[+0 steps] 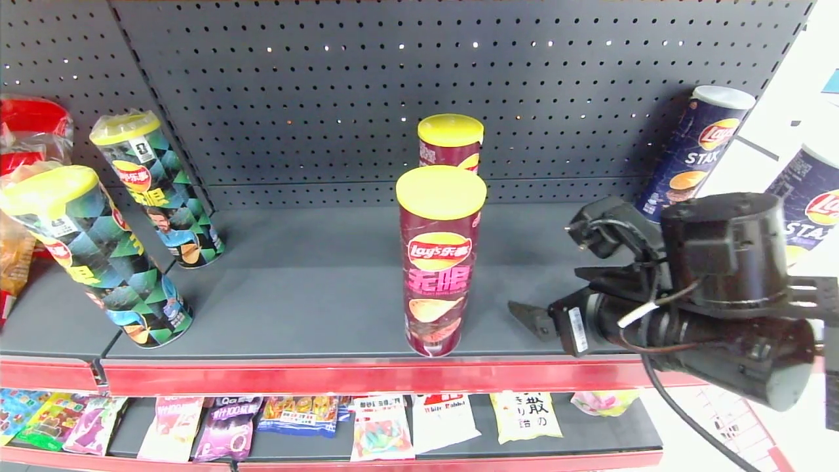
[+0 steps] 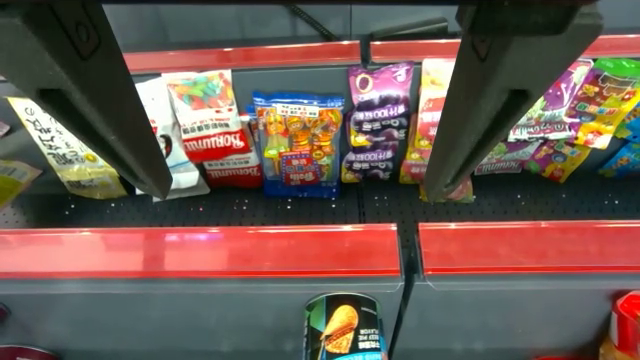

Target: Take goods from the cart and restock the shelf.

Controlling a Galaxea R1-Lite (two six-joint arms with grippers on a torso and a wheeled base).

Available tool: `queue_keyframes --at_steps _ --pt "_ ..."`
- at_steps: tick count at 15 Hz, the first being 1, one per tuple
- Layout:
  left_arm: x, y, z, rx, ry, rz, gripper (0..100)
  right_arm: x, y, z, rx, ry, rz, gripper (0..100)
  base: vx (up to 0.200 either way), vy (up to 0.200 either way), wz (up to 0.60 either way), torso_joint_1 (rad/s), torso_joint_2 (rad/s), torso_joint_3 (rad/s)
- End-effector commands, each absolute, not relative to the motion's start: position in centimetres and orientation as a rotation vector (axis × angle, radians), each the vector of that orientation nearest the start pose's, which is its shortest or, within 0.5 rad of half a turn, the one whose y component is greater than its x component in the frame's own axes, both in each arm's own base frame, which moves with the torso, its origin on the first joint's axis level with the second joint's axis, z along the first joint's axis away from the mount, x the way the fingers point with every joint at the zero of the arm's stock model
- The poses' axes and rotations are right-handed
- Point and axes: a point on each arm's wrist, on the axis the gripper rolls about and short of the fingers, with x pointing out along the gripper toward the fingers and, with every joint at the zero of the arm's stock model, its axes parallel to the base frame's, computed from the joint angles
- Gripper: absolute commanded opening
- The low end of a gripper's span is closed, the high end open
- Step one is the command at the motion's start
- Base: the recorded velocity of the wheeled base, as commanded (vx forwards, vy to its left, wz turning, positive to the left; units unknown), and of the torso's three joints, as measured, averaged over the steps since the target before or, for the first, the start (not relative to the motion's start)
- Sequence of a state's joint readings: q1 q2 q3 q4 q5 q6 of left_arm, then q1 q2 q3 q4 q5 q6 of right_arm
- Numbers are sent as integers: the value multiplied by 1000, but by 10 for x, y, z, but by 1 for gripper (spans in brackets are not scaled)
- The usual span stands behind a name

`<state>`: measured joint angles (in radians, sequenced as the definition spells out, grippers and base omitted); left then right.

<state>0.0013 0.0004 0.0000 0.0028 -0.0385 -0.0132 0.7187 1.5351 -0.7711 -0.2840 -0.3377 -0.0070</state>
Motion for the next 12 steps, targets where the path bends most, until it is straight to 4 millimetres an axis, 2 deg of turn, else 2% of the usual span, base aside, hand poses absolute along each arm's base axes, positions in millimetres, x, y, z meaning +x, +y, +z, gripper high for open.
queue_keyframes --at_steps 1,4,5,7,9,10,12 --pt "-23 -1 75 -14 3 -37 100 158 123 197 -209 356 361 100 0 0 0 0 0 0" --pt "-23 -1 75 -14 3 -37 100 109 80 194 -162 295 419 100 0 0 0 0 0 0" --pt "-23 -1 75 -14 3 -37 100 101 71 191 -156 294 420 100 0 0 0 0 0 0" --pt "-23 -1 75 -14 3 -37 100 70 41 185 -143 309 428 100 0 0 0 0 0 0" --pt "-23 -1 75 -14 3 -37 100 47 24 181 -121 310 452 100 0 0 0 0 0 0" --pt "-23 -1 75 -14 3 -37 100 29 13 176 -103 292 442 100 0 0 0 0 0 0" --pt "-23 -1 75 -14 3 -37 100 9 6 162 -71 264 369 100 0 0 0 0 0 0"
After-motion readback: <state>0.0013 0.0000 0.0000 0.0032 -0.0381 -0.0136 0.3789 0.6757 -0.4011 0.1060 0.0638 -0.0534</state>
